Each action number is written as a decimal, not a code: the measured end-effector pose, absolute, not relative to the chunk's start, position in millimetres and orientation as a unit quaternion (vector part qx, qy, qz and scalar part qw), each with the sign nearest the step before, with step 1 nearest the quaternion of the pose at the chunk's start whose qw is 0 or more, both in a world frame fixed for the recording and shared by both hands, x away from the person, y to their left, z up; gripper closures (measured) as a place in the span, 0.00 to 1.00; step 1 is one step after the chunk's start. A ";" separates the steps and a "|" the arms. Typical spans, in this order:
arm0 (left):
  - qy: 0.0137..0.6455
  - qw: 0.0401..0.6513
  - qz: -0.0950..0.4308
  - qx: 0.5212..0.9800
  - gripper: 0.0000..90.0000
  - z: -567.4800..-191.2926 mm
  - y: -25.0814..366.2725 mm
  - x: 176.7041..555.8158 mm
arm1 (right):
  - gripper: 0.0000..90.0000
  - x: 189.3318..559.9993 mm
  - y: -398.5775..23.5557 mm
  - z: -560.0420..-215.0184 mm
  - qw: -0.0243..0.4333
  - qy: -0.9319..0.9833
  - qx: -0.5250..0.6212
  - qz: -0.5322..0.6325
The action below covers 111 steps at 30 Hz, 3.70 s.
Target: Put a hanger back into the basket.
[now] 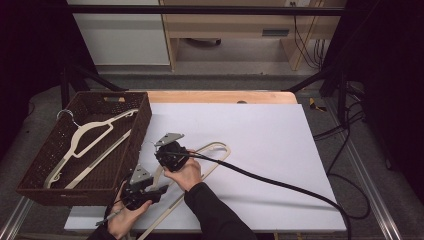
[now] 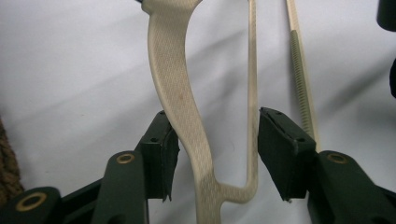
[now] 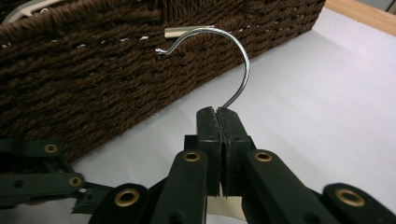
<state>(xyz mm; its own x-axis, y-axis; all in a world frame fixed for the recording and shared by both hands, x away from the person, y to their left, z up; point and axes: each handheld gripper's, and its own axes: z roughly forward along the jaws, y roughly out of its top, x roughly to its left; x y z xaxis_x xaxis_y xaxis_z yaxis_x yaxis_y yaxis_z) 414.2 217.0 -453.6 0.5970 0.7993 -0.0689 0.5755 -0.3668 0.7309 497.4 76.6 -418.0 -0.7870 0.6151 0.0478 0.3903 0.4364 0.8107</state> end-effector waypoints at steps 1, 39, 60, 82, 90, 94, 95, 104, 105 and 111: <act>0.426 0.374 0.146 0.811 0.55 -453.2 216.9 414.7 | 0.99 496.6 75.9 -417.0 0.128 0.835 0.302 0.441; 0.430 0.457 0.087 0.774 0.96 -409.7 212.1 397.7 | 0.64 456.1 1.3 -363.4 0.135 0.815 0.243 0.508; 0.363 0.454 0.133 0.802 0.96 -334.1 222.7 409.4 | 0.20 433.4 -157.5 -366.6 0.207 0.739 0.329 0.550; 0.329 0.479 0.186 0.793 0.97 -258.2 305.7 451.4 | 0.04 428.8 -216.6 -374.2 0.244 0.711 0.387 0.534; 0.340 0.473 0.206 0.786 0.96 -253.6 353.8 472.9 | 0.04 431.3 -224.2 -377.5 0.246 0.705 0.401 0.531; 0.345 0.465 0.212 0.787 0.96 -257.8 373.3 483.2 | 0.04 431.6 -224.1 -378.3 0.246 0.706 0.402 0.529; 0.348 0.464 0.213 0.786 0.96 -259.7 377.9 485.4 | 0.04 431.6 -223.9 -378.5 0.245 0.706 0.402 0.529; 0.373 0.458 0.202 0.781 0.97 -285.8 421.3 494.3 | 0.04 432.5 -223.4 -379.2 0.243 0.707 0.402 0.529; 0.375 0.456 0.202 0.781 0.96 -288.9 425.3 494.1 | 0.04 432.7 -223.4 -379.3 0.243 0.707 0.402 0.528; 0.392 0.447 0.188 0.782 0.96 -303.9 447.2 494.2 | 0.04 433.3 -222.6 -380.1 0.244 0.708 0.403 0.526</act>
